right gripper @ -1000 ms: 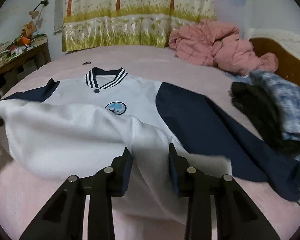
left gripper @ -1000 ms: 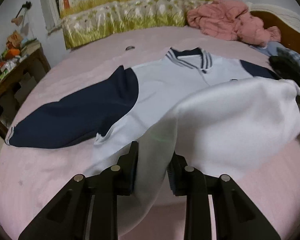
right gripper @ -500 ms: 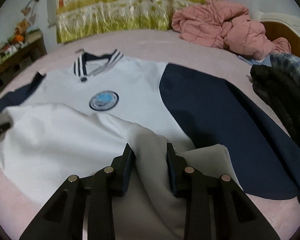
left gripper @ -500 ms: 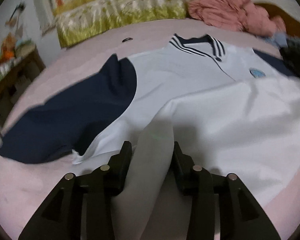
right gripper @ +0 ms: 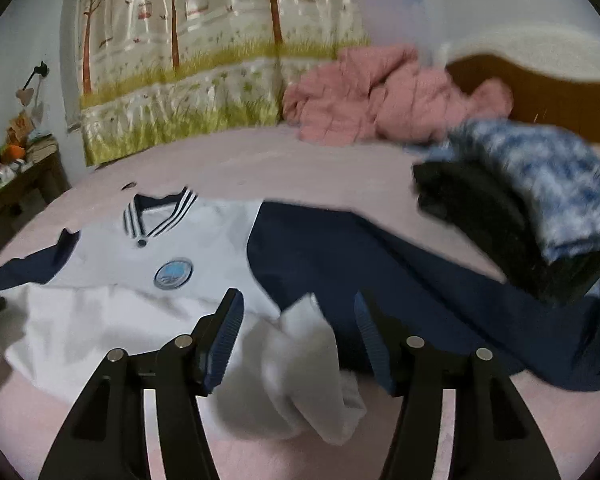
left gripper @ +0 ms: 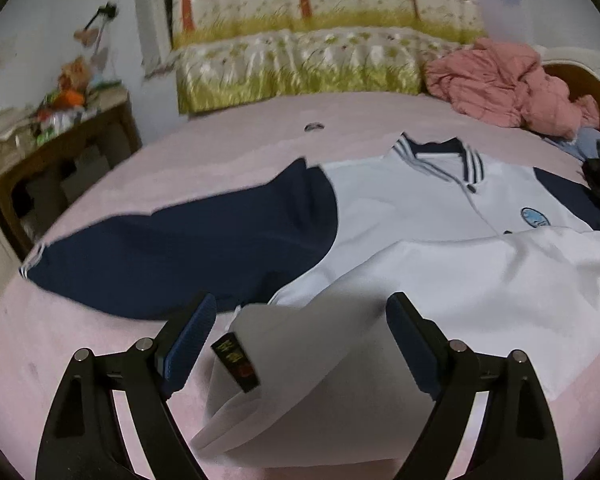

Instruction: Fold large clothes

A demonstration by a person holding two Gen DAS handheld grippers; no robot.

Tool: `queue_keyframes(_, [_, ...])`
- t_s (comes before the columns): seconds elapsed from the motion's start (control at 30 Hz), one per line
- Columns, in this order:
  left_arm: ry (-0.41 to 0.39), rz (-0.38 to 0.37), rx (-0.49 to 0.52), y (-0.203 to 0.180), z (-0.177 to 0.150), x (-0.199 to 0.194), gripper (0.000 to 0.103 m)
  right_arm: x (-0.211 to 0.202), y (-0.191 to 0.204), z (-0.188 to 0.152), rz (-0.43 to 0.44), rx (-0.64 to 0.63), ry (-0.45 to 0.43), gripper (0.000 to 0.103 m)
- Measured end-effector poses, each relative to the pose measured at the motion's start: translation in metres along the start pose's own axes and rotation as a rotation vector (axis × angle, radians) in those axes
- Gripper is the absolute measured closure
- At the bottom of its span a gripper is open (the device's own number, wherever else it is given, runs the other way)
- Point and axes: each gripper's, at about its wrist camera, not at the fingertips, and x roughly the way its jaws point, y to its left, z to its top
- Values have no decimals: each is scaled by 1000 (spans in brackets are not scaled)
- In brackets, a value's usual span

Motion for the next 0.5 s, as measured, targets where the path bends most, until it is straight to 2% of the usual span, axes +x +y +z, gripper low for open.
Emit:
queue_keyframes(0.07, [53, 4, -13, 3, -4, 13, 17, 20, -7, -5, 5, 27, 103, 35])
queue_keyframes(0.1, [73, 1, -19, 3, -5, 18, 25, 30, -9, -8, 10, 42, 144, 35])
queue_keyframes(0.13, [85, -16, -19, 2, -7, 22, 33, 40, -10, -11, 27, 55, 183, 40])
queue_keyframes(0.17, [90, -46, -16, 1, -7, 25, 52, 46, -12, -14, 58, 74, 201, 48])
queue_keyframes(0.2, [81, -74, -15, 0, -7, 24, 78, 47, -14, -14, 104, 99, 187, 75])
queue_keyframes(0.23, [65, -84, -17, -1, -7, 20, 82, 45, -16, -13, 137, 115, 154, 86])
queue_keyframes(0.27, [27, -74, -23, -2, -6, 12, 90, 42, -16, -12, 138, 120, 120, 89])
queue_keyframes(0.3, [-25, -73, -34, -3, -4, 1, 92, 33, -15, -9, 132, 103, 50, 93])
queue_keyframes(0.37, [-125, -105, -57, -1, 1, -24, 93, 17, -8, -7, 138, 61, -52, 94])
queue_keyframes(0.4, [-139, -109, -63, 1, 2, -29, 93, 7, -3, -6, 134, 32, -109, 94])
queue_keyframes(0.43, [-122, -103, -65, 4, 2, -26, 93, 5, 1, -5, 120, 17, -120, 94])
queue_keyframes(0.5, [-30, -99, -99, 13, -1, -3, 92, 20, 1, -5, 56, 10, -43, 94])
